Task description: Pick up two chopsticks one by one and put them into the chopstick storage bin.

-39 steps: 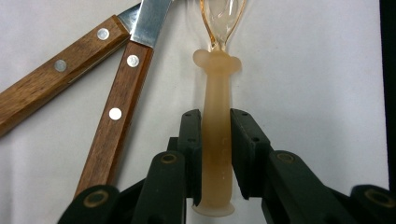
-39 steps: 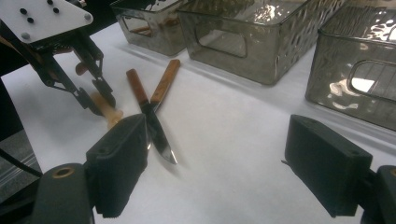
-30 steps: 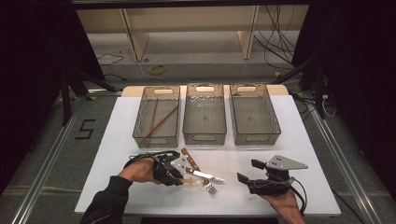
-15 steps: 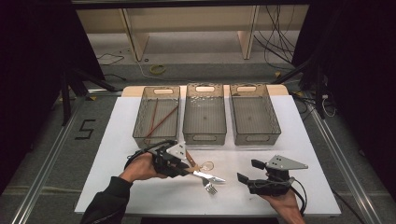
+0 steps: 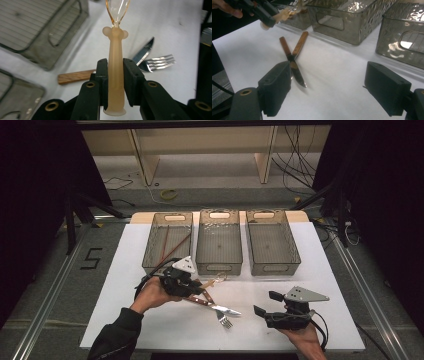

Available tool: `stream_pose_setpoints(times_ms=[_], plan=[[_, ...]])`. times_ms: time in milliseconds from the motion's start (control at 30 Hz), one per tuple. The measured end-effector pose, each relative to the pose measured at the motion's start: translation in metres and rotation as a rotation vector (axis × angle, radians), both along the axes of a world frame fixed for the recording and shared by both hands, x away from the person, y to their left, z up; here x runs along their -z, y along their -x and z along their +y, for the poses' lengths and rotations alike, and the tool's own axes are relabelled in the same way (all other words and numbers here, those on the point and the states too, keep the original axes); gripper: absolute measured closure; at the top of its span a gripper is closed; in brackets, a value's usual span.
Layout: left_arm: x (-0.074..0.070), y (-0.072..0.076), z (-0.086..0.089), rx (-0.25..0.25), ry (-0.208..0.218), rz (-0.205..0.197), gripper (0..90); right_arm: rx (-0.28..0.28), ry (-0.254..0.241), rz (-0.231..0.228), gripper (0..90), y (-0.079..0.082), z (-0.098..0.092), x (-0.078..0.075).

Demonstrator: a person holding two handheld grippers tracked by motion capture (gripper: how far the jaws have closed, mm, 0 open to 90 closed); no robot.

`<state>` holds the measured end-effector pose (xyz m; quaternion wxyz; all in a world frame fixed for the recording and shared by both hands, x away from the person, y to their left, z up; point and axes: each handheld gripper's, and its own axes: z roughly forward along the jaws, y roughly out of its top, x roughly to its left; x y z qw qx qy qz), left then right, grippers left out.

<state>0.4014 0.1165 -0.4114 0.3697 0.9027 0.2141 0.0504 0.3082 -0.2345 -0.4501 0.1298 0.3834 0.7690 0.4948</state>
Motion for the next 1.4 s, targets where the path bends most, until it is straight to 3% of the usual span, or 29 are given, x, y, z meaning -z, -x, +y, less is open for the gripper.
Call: stream_pose_setpoints(times_ms=[233, 567, 867, 1400], plan=[[-0.007, -0.017, 0.003, -0.093, 0.058, -0.011, 75.1, 0.001, 0.000, 0.001, 22.2, 0.000, 0.000, 0.000], [-0.013, -0.038, -0.001, -0.157, 0.118, -0.013, 75.1, 0.000, -0.002, 0.001, 22.2, 0.000, 0.000, 0.000], [-0.026, -0.052, -0.010, -0.178, 0.135, -0.024, 75.1, 0.000, -0.003, 0.002, 22.1, 0.000, -0.001, 0.000], [-0.028, -0.064, -0.011, -0.207, 0.140, -0.011, 75.1, 0.002, -0.006, 0.008, 22.2, 0.000, -0.001, 0.001]])
